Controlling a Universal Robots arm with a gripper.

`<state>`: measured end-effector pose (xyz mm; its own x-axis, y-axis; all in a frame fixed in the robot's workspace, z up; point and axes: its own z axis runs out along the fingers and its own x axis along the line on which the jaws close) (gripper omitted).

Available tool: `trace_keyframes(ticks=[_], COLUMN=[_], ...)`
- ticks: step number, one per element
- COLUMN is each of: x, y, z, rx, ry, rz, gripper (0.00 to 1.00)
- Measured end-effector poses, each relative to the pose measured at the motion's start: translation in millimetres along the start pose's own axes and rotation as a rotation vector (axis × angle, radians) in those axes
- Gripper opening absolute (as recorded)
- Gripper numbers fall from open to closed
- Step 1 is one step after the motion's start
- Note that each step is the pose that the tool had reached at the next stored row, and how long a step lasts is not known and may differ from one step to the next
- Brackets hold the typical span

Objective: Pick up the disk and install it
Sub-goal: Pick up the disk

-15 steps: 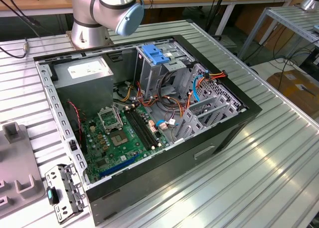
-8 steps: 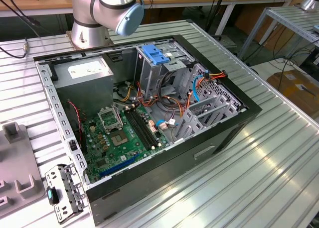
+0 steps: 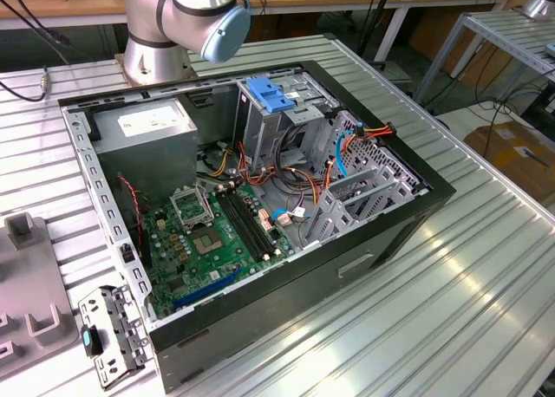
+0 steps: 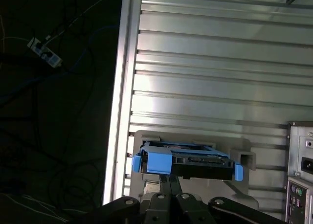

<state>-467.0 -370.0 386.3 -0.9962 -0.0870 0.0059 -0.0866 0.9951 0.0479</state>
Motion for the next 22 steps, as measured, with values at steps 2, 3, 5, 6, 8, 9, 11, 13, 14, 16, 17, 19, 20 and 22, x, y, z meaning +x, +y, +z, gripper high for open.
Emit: trace_keyframes(ticks=[2,3,5,6,8,9,11,13,14,16,17,19,20,22], x=[0.0,0.0,0.0,0.0,0.0,0.0,0.0,0.0,0.0,0.0,0.0,0.0,0.0,0.0], y=[0.0,0.0,0.0,0.0,0.0,0.0,0.0,0.0,0.0,0.0,0.0,0.0,0.0,0.0], z=[0.0,0.0,0.0,0.0,0.0,0.1,0.0,0.0,0.0,0.0,0.0,0.0,0.0,0.0], rx=[0.0001,0.0001,0.0003,0.0003,0.0004,0.0005,0.0006,0.0008,0.0009,0.0009,0.001,0.0012,0.0012,0.0013], ry=[0.0005,0.0009,0.0018,0.0023,0.0033,0.0037,0.0048,0.0058,0.0066,0.0074,0.0078,0.009,0.0094,0.0103], rz=[-0.011,-0.018,-0.037,-0.049,-0.07,-0.079,-0.1,-0.121,-0.137,-0.154,-0.164,-0.188,-0.197,-0.214], gripper=[0.11,0.11,0.11,0.11,0.11,0.11,0.11,0.11,0.11,0.11,0.11,0.11,0.11,0.11])
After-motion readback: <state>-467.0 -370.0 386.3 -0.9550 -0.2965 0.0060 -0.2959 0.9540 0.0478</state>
